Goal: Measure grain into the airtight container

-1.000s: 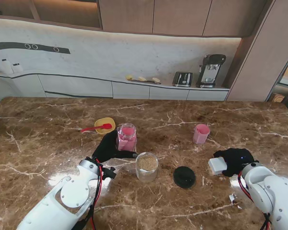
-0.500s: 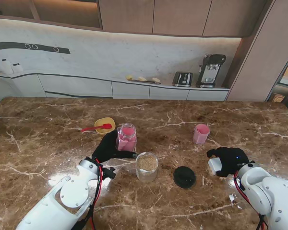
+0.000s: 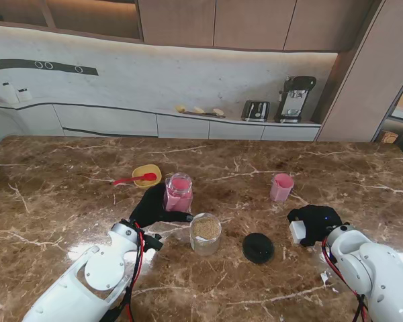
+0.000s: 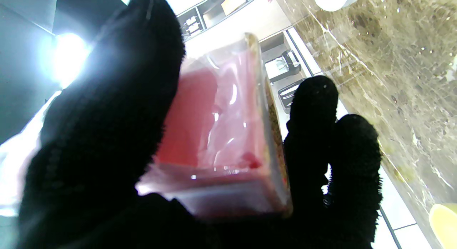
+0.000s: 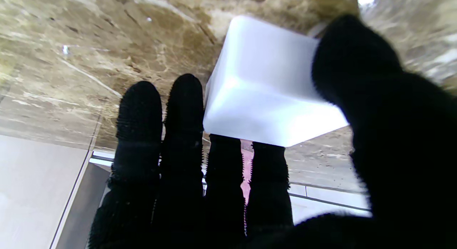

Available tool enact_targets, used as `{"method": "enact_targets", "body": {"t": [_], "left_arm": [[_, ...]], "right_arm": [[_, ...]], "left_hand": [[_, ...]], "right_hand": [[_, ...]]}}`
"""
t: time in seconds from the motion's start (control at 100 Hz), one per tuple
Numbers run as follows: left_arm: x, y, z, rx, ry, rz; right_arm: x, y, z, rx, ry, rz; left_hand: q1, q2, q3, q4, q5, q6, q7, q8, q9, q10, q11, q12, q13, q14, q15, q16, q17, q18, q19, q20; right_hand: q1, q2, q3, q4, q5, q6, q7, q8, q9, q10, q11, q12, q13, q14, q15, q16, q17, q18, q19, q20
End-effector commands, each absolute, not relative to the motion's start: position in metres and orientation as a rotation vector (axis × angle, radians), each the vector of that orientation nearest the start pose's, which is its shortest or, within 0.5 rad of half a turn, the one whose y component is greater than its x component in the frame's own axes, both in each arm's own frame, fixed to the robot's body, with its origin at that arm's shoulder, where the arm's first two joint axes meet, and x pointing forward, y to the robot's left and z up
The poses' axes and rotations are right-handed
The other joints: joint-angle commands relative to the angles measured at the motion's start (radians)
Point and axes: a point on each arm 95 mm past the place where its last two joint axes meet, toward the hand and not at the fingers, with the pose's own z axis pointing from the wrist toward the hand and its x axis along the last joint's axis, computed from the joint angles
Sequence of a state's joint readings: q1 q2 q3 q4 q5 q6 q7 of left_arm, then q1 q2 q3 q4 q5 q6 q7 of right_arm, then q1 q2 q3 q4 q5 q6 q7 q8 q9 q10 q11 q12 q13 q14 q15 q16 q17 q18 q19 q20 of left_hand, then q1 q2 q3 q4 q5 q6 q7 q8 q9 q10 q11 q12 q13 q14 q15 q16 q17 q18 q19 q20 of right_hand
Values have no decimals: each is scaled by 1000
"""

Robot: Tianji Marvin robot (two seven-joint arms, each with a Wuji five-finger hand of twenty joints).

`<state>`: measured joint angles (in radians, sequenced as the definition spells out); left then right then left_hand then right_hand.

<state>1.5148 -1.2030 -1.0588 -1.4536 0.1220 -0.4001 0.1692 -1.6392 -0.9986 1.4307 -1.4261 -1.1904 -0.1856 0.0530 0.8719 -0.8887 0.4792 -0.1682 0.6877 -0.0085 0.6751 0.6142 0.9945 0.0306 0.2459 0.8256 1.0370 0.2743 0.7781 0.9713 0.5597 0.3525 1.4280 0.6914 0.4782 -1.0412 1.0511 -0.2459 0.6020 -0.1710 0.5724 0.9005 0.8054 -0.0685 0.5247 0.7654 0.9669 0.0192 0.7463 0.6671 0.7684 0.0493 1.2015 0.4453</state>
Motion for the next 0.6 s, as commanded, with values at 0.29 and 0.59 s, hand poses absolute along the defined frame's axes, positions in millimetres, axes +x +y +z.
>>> {"method": "enact_targets", "body": {"t": [0.29,0.59], "left_arm": [[387,-71,-340,-1804,901,-2427],[386,-73,-339,-1808,920,-2426]], "right_arm": [[373,-135,-388,1236,1684,1103],[373,-133,-366,1258,1580,1164]], "left_hand": [[170,408,343,-40,193,-199,193,22,90,-100,66,15,-4,-64,-25,-7,-13,-11,-3,16],[172,412,340,-40,193,-197,193,20,90,-99,67,15,-5,-63,-26,-7,-13,-11,-3,16]], "right_hand": [[228,158,28,-32,166,-90,330,-144,286,-37,78,160,150,-39,103,54,98,6,138,-23],[256,182,139,-12,197,-87,361,-174,325,-34,83,162,179,-24,123,49,121,15,169,-32]]}}
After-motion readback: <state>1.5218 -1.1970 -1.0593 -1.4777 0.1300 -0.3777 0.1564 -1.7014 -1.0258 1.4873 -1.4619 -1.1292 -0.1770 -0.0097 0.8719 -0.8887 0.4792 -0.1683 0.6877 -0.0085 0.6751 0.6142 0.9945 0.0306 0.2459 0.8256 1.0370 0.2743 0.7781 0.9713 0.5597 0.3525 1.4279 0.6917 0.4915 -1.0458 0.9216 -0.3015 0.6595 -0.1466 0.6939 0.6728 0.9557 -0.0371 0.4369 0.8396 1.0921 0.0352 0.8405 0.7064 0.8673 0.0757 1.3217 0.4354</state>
